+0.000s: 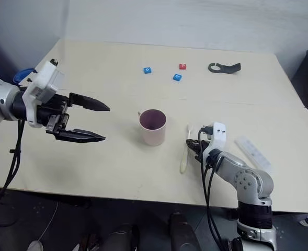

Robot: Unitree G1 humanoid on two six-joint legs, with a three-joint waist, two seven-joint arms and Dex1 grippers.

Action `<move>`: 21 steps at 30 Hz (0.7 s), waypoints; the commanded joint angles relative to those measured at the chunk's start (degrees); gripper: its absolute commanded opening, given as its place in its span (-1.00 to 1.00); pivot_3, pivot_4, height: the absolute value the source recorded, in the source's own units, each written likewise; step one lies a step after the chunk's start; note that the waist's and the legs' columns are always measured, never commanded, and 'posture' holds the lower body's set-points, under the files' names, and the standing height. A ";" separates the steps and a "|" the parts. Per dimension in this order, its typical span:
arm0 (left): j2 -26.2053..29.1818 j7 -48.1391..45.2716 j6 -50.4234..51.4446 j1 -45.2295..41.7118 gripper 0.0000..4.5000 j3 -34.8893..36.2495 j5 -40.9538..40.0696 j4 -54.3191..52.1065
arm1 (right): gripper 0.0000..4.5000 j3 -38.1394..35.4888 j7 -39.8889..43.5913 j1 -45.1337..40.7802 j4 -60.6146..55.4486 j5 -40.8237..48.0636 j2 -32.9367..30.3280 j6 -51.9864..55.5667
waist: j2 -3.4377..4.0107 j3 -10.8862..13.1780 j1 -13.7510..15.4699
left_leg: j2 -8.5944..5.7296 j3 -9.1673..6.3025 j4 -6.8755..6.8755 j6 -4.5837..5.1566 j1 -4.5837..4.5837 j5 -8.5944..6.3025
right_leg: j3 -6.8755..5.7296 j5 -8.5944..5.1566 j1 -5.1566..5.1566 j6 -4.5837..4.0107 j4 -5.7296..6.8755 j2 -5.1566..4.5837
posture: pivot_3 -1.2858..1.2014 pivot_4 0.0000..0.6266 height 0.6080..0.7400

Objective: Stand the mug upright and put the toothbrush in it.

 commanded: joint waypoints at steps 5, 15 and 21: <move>0.05 2.42 -0.10 2.64 1.00 3.99 -1.37 -2.05 | -0.75 -6.34 -2.81 -1.87 -3.26 3.49 0.04 4.54 | 0.08 0.06 0.19 | -0.01 -0.03 0.01 -0.01 -0.10 0.00 | -0.02 0.00 -0.07 0.00 0.01 -0.12 | 0.03 -0.52 1.00; -0.57 9.63 2.87 7.84 1.00 12.58 -3.96 -0.66 | -0.09 -5.54 2.04 -19.46 -7.38 8.71 -1.36 2.50 | 0.28 0.17 -0.14 | 0.04 0.05 -0.05 -0.02 -0.26 0.01 | 0.08 0.00 -0.49 0.00 0.19 -0.04 | 0.03 -0.52 1.00; -0.37 11.72 4.14 10.15 1.00 14.33 -5.94 -3.90 | 0.16 -2.58 -0.89 -12.48 -7.22 0.39 -7.60 5.67 | 0.23 0.14 1.32 | 0.00 -0.16 -0.03 -0.09 -0.60 0.05 | -0.23 -0.06 -0.57 -0.12 0.21 -0.25 | 0.03 -0.52 1.00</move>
